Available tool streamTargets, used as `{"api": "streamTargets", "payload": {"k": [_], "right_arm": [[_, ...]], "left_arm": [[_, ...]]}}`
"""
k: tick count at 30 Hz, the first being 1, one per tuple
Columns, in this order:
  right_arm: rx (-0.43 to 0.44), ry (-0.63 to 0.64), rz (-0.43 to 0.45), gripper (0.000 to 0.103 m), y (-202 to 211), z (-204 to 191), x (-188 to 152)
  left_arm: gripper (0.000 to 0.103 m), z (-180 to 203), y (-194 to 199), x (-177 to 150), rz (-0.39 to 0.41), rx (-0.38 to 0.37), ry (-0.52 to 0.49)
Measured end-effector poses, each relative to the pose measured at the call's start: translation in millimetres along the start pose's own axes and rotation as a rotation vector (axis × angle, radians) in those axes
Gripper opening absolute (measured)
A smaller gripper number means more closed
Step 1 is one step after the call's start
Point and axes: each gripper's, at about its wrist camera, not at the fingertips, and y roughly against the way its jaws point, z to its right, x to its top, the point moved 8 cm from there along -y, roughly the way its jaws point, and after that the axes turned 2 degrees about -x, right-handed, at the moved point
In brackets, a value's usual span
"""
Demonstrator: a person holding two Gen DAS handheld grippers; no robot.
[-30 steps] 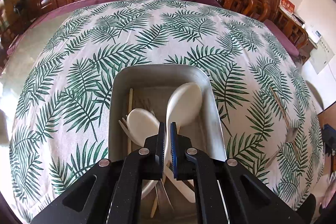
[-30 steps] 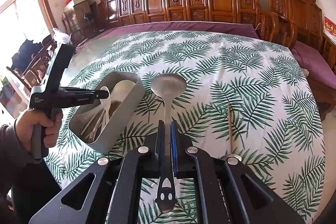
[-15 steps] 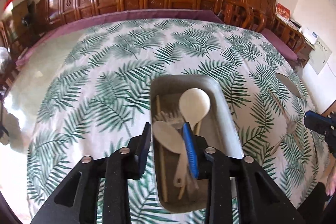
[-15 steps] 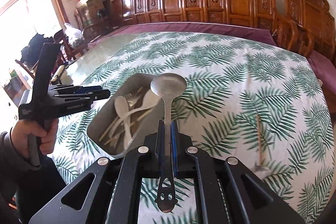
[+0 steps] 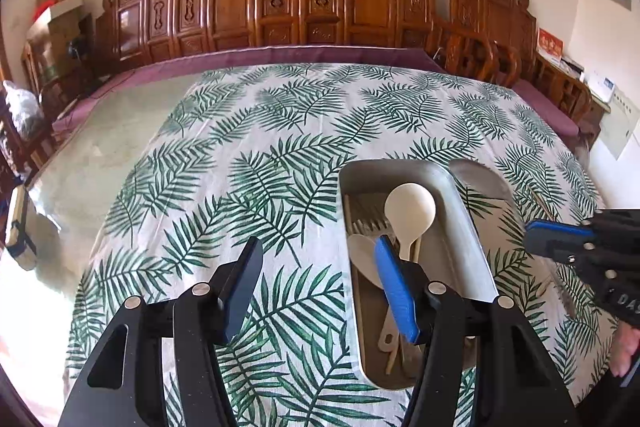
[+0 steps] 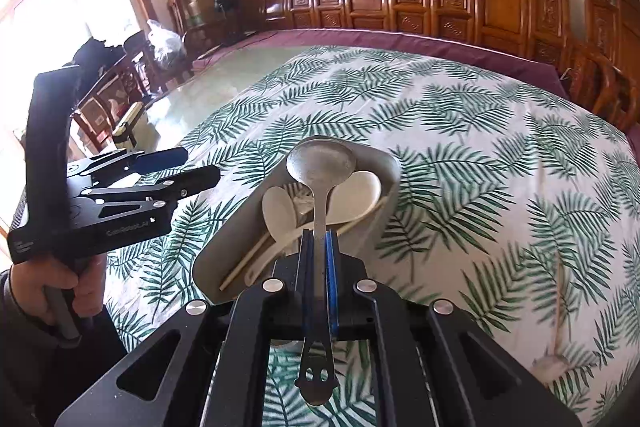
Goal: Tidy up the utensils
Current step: 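Lower the slotted metal spoon into the tray and open the right tool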
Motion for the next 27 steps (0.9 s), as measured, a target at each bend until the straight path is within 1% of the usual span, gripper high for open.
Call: {"api": "streamTargets", "payload": {"k": [3, 6, 10, 16, 23, 27], "right_arm": [[0.004, 0.008, -0.015, 0.008, -13, -5, 2], [0.007, 0.018, -0.032, 0.008, -29, -11, 4], [0.003, 0.024, -0.056, 0.008, -48, -14, 6], [-0.017, 0.022, -0.094, 0.008, -73, -14, 5], [-0.023, 0.009, -0.119, 0.008, -88, -14, 6], [0.006, -0.006, -0.131, 0.008, -89, -18, 3]], "left_arm": [[0.056, -7, -1, -1, 0.006, 0.023, -0.002], [0.056, -14, -2, -2, 0.002, 0.02, 0.012], [0.056, -20, -3, -3, 0.007, 0.038, 0.007], [0.056, -25, -3, -4, 0.005, 0.029, 0.017], [0.056, -26, -4, -3, 0.006, 0.026, 0.014], [0.056, -24, -4, -4, 0.005, 0.024, 0.012]]}}
